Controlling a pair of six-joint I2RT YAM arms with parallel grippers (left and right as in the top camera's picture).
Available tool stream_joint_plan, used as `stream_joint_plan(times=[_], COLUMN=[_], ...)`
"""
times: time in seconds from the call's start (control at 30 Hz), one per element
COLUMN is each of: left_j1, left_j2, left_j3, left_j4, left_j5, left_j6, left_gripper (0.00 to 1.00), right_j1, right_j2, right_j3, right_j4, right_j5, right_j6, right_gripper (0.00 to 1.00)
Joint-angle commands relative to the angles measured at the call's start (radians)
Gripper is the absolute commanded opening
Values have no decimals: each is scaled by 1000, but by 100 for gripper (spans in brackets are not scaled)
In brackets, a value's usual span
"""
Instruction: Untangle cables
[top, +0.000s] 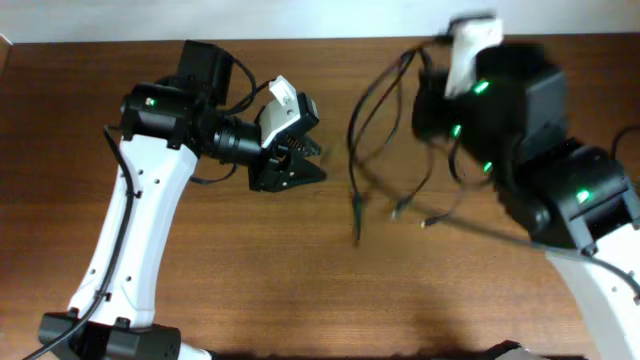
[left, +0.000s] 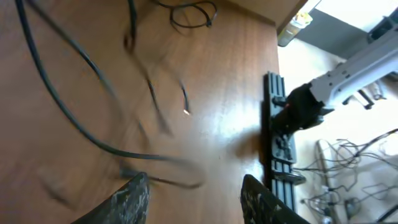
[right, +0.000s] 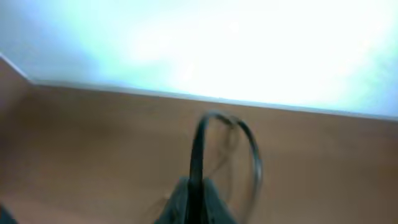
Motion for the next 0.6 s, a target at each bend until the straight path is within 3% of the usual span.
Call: stream_joint_plan(times=[0.0, 0.03, 0.1, 0.17, 0.2, 0.27, 0.3, 0.33, 0.4, 0.47, 0.57], left_j1=[-1, -1, -1, -1, -1, -1, -1, -1, -1, -1, -1], left_j2=[-6, -6, -6, -6, -6, -6, -6, -6, -6, -6, -6], left_j3=[3, 3, 3, 3, 3, 3, 3, 3, 3, 3, 2], left_j4=[-11, -11, -17, -9, 0, 0, 0, 1, 0, -10, 10], left_j5=[29, 29, 29, 29, 29, 28, 29, 29, 28, 26, -2], left_j6=[19, 18, 18, 19, 19, 18, 19, 19, 18, 19, 19], left_gripper=[49, 49, 49, 48, 48, 48, 48, 48, 48, 48, 49], right_j1=[-27, -28, -27, -27, -29, -28, -28, -29, -28, -29, -28], right_j2=[46, 62, 85, 98, 100, 100, 100, 100, 100, 100, 69], right_j3=[11, 11, 11, 11, 11, 11, 11, 22, 53, 117, 159], right_j4=[53, -27, -219, -261, -299, -299, -272, -225, -132, -13, -26], right_j5=[-779, -628, -109, -399, -347, 25, -103, -446, -689, -700, -552], right_j6=[-172, -155, 23, -275, -325, -133, -212, -419, -483, -408, -375], right_gripper=[4, 4, 4, 4, 4, 4, 4, 4, 4, 4, 4])
